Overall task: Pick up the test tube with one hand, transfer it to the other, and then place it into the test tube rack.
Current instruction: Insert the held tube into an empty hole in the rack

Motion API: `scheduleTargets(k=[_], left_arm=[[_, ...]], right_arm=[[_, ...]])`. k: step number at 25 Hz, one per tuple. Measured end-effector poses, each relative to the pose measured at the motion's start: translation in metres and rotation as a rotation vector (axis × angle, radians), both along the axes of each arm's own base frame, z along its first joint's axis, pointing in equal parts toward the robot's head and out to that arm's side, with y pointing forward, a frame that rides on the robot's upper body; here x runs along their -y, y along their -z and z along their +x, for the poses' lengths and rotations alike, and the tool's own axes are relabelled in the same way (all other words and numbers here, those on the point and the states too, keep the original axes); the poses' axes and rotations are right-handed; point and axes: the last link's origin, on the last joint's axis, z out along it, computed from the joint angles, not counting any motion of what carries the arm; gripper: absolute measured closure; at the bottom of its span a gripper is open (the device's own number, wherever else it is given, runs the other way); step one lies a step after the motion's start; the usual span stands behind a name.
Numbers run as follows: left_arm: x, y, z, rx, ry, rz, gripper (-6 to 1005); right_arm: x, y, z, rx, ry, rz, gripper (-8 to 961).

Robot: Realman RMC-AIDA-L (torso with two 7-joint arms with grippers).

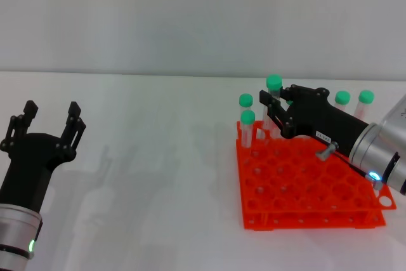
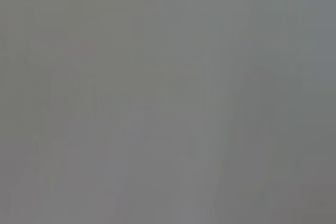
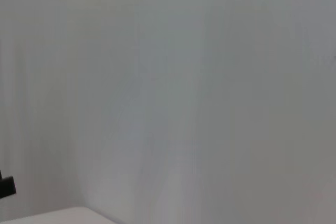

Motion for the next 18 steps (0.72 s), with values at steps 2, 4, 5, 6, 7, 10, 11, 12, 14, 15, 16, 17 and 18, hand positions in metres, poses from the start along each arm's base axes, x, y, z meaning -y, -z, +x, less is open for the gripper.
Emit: scheduleTargets(k=[2, 4, 5, 6, 7, 10, 11, 12, 14, 15, 16, 17, 18], left_arm=[[0.0, 0.0, -0.001, 0.007, -0.001, -0.003, 239], [0.0, 0.0, -0.001, 0.011, -0.001, -0.003, 239], [0.0, 0.0, -0.001, 0.011, -0.001, -0.003, 239], [0.0, 0.0, -0.001, 0.011, -0.001, -0.004, 239], [0.0, 0.0, -0.001, 0.011, -0.001, -0.004, 239], [0.0, 0.0, -0.001, 0.012, -0.001, -0.004, 239], [0.0, -0.001, -0.001, 0.018, 0.0, -0.005, 239], [0.0, -0.001, -0.001, 0.019, 0.0, -0.005, 239], [0.0, -0.001, -0.001, 0.02, 0.0, -0.005, 239], [0.0, -0.001, -0.001, 0.02, 0.0, -0.005, 239], [0.0, -0.001, -0.001, 0.02, -0.001, -0.005, 239], [0.0, -0.001, -0.001, 0.02, -0.001, -0.005, 239], [0.0, -0.001, -0.001, 0.02, -0.001, -0.005, 239]], right_arm=[[0.001, 0.001, 0.001, 0.006, 0.002, -0.004, 746], [0.002, 0.003, 0.001, 0.006, 0.003, -0.009, 745], [0.002, 0.004, 0.001, 0.006, 0.004, -0.011, 745], [0.002, 0.005, 0.0, 0.006, 0.006, -0.012, 745], [0.003, 0.006, 0.0, 0.011, 0.007, -0.012, 745], [0.002, 0.009, -0.001, 0.024, 0.013, -0.012, 745], [0.002, 0.01, -0.001, 0.025, 0.013, -0.012, 745], [0.002, 0.011, -0.002, 0.026, 0.013, -0.011, 745], [0.001, 0.011, -0.003, 0.023, 0.014, -0.002, 744], [0.002, 0.012, -0.003, 0.022, 0.015, 0.0, 744], [0.002, 0.012, -0.003, 0.02, 0.017, 0.001, 744], [0.002, 0.013, -0.003, 0.02, 0.018, 0.0, 744], [0.002, 0.013, -0.003, 0.022, 0.023, -0.001, 744]])
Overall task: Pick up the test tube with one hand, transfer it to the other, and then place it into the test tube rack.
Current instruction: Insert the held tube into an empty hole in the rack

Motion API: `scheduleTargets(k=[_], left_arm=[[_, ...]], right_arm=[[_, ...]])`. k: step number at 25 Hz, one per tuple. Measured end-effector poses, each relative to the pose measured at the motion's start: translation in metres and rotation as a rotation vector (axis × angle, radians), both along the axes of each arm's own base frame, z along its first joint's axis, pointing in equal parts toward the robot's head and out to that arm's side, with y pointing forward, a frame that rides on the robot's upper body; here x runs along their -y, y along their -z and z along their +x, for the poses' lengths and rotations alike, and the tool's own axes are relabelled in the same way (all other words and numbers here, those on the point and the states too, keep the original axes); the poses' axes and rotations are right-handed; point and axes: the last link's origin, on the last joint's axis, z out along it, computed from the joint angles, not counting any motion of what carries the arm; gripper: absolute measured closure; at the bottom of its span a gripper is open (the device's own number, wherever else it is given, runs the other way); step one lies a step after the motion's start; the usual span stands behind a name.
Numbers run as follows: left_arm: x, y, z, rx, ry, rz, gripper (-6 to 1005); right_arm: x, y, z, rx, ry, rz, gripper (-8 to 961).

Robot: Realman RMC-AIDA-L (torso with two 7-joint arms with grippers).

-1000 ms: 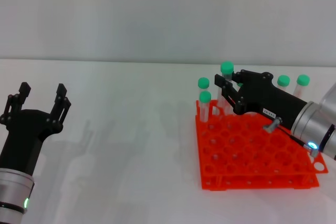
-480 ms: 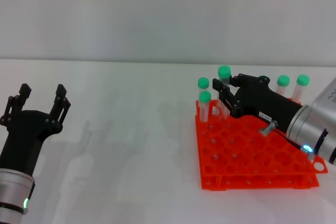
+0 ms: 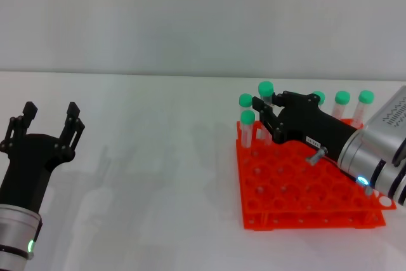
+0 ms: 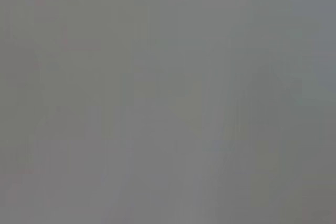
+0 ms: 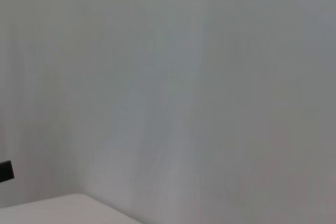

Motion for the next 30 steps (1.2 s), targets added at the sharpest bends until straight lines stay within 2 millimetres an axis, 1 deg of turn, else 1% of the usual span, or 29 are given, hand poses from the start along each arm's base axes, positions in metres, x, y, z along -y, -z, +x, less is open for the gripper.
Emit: scheduleTargets(k=[9, 19, 26, 30], left_arm=[[0.0, 0.0, 0.0, -0.001, 0.001, 0.0, 239], [0.002, -0.001, -0.001, -0.001, -0.001, 0.006, 239], [0.002, -0.001, -0.001, -0.001, 0.0, 0.007, 239], [0.003, -0.002, -0.001, 0.001, 0.004, 0.012, 239]], right_arm=[[0.002, 0.003, 0.005, 0.015, 0.026, -0.007, 743], [0.005, 0.004, 0.016, 0.03, 0.056, -0.007, 742], [0.006, 0.003, 0.019, 0.025, 0.07, -0.004, 741], [0.009, 0.002, 0.021, 0.001, 0.082, 0.003, 579]])
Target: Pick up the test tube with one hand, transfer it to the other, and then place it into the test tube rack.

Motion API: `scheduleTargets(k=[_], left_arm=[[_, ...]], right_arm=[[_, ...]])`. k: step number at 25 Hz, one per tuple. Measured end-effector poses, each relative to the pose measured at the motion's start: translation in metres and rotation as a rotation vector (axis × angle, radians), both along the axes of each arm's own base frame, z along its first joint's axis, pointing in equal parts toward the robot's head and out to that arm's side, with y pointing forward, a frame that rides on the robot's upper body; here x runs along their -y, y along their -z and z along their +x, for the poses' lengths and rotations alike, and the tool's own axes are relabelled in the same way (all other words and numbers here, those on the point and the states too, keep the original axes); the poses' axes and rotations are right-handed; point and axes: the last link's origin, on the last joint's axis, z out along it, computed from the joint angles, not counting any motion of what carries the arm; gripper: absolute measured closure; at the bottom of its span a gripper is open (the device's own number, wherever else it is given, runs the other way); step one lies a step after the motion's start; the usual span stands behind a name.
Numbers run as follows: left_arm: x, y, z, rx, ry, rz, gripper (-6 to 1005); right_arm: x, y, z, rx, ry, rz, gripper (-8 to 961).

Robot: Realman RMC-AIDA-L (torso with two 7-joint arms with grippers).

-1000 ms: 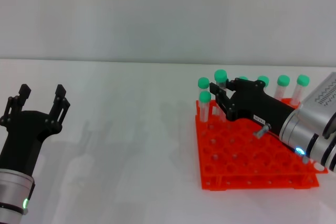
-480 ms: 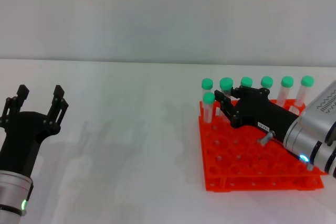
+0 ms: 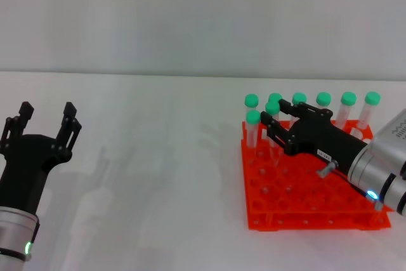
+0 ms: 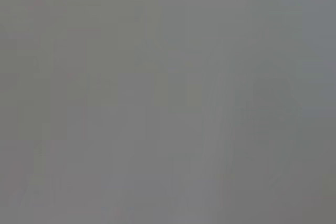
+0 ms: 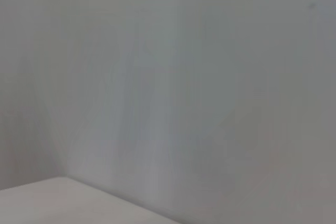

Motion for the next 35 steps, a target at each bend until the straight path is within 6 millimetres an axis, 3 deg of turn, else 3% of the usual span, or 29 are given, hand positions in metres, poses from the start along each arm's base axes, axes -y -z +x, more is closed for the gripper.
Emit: scheduleTargets(k=[7, 15, 17, 24, 28, 35], left_arm=[[0.002, -0.002, 0.001, 0.001, 0.01, 0.014, 239], [0.001, -0.006, -0.004, -0.004, -0.009, 0.029, 238], [0.001, -0.007, -0.005, -0.005, -0.016, 0.032, 238], [-0.003, -0.011, -0.012, 0.013, -0.051, 0.038, 238], [-0.01, -0.014, -0.018, 0.052, -0.064, 0.014, 238], [-0.016, -0.014, -0.019, 0.067, -0.068, -0.004, 238]], right_arm=[[0.015, -0.008, 0.008, -0.074, -0.015, 0.021, 423], [0.032, -0.041, 0.034, -0.199, 0.007, 0.144, 279], [0.035, -0.062, 0.054, -0.204, 0.035, 0.249, 247], [0.039, -0.094, 0.1, -0.145, 0.157, 0.449, 188], [0.04, -0.102, 0.118, -0.132, 0.241, 0.494, 154], [0.037, -0.103, 0.121, -0.131, 0.272, 0.502, 128]])
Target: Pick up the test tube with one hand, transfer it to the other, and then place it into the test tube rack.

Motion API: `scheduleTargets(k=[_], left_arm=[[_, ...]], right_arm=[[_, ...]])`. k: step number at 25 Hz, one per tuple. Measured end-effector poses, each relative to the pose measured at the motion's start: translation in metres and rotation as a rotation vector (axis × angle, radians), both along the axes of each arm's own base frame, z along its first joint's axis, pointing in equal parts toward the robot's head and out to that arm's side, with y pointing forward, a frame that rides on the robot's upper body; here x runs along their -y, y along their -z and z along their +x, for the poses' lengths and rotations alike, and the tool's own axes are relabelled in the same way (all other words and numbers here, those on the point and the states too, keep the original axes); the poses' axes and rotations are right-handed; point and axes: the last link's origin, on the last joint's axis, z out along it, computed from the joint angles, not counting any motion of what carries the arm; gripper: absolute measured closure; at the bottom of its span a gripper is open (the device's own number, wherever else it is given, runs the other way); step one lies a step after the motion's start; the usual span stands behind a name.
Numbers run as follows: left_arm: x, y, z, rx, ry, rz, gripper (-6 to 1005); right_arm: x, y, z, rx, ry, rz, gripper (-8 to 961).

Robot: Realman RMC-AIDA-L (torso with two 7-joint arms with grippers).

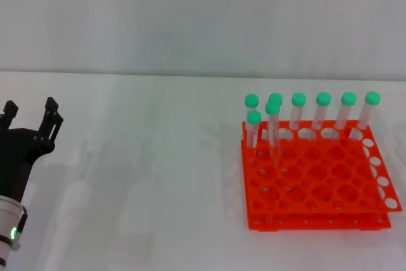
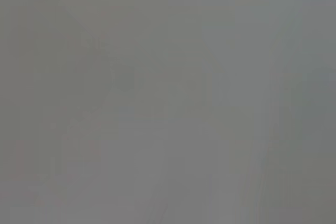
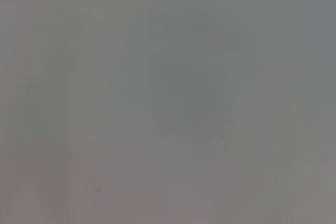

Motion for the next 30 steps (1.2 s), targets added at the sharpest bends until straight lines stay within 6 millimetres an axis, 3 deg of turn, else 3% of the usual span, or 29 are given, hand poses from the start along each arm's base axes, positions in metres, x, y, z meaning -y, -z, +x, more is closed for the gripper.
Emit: scheduleTargets(k=[11, 30], left_arm=[[-0.007, -0.007, -0.001, 0.031, -0.027, 0.047, 242], [-0.014, -0.012, 0.001, 0.052, -0.031, 0.078, 242]], right_arm=[[-0.009, -0.004, 0.011, -0.031, 0.102, 0.018, 128], [-0.014, -0.004, 0.005, -0.035, 0.086, 0.022, 132]])
